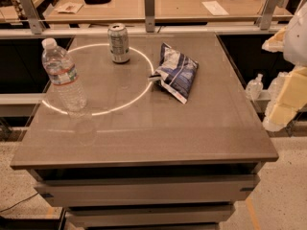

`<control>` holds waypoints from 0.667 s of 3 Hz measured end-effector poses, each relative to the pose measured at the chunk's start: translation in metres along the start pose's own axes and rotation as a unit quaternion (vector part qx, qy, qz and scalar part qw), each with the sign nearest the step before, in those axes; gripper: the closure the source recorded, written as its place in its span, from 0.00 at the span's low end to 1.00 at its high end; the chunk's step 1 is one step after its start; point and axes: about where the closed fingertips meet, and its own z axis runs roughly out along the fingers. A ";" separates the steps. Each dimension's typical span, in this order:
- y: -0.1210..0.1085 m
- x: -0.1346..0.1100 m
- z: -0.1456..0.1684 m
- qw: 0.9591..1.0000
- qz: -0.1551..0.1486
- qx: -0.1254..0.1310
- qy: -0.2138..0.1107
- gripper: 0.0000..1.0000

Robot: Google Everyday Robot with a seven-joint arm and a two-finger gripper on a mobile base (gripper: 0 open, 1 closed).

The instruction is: Knock water bottle over

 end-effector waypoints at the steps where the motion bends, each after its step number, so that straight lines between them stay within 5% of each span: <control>1: 0.000 0.000 0.000 1.000 0.000 0.000 0.000 0.00; 2: -0.001 -0.002 0.000 0.999 -0.002 -0.009 -0.048 0.00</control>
Offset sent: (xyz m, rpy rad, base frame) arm 0.0031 -0.0008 0.0139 0.5241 -0.0347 0.1795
